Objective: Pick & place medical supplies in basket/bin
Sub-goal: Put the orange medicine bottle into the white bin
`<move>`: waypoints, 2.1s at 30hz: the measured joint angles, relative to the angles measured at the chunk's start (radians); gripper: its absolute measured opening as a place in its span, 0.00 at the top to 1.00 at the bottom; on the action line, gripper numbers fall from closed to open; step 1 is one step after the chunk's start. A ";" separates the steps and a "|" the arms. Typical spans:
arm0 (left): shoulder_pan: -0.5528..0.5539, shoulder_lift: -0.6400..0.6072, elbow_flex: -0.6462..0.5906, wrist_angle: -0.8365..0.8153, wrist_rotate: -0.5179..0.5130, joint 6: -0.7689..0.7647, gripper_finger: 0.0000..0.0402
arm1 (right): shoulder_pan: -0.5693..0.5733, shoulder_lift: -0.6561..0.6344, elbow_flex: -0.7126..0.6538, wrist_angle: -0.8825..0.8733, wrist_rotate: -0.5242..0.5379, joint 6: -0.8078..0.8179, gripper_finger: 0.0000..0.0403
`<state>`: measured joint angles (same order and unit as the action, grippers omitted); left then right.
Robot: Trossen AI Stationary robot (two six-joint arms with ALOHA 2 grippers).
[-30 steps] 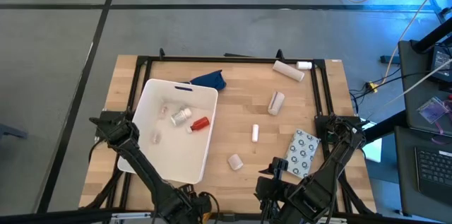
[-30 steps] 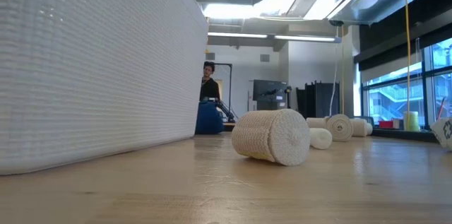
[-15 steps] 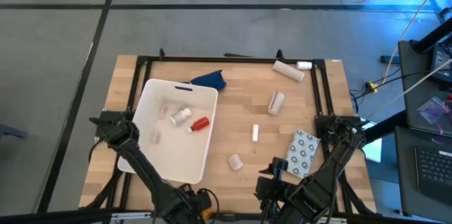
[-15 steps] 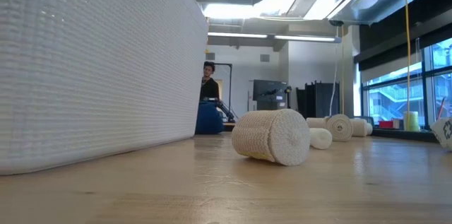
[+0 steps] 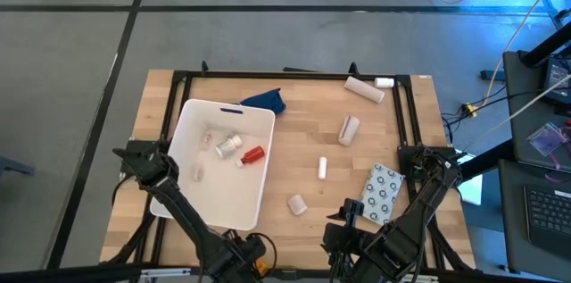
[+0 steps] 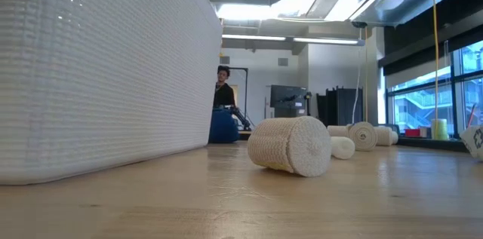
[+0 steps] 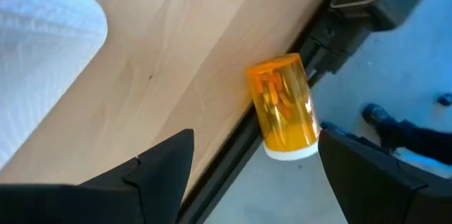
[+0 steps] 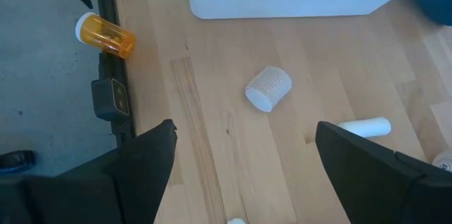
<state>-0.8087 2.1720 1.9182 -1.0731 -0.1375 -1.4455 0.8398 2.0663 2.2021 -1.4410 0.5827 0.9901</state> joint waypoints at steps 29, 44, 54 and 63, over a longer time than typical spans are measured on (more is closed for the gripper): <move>0.078 0.029 0.000 -0.063 -0.034 -0.018 0.26 | -0.003 0.000 0.000 0.000 0.000 0.000 0.16; 0.048 -0.009 0.197 -0.045 -0.117 0.043 0.26 | -0.003 0.000 0.000 0.000 -0.001 0.000 0.16; -0.049 0.020 0.258 -0.045 -0.146 -0.113 0.27 | -0.003 0.000 0.000 0.000 0.000 0.000 0.16; -0.062 0.157 0.257 -0.047 -0.129 -0.208 0.26 | -0.003 0.000 0.000 0.007 0.000 0.000 0.16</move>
<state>-0.8708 2.3295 2.1750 -1.1205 -0.2668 -1.6534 0.8371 2.0659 2.2024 -1.4345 0.5823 0.9906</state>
